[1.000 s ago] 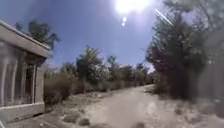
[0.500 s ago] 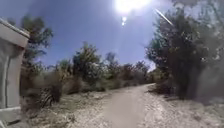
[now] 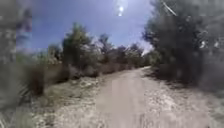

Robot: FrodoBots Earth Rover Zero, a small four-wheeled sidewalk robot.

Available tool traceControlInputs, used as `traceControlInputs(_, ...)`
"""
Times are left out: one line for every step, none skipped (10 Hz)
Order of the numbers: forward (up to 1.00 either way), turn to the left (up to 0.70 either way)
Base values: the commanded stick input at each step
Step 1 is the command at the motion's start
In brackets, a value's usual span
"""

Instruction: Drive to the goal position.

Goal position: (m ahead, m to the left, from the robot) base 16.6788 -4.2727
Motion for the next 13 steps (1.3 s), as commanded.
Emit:
traceControlInputs(0.85,-0.12)
traceControlInputs(0.85,-0.31)
traceControlInputs(0.85,-0.03)
traceControlInputs(0.85,0.00)
traceControlInputs(0.85,0.00)
traceControlInputs(0.85,0.00)
traceControlInputs(0.85,0.00)
traceControlInputs(0.85,0.00)
traceControlInputs(0.85,0.00)
traceControlInputs(0.85,0.00)
traceControlInputs(0.85,0.00)
traceControlInputs(0.85,0.00)
traceControlInputs(0.85,0.00)
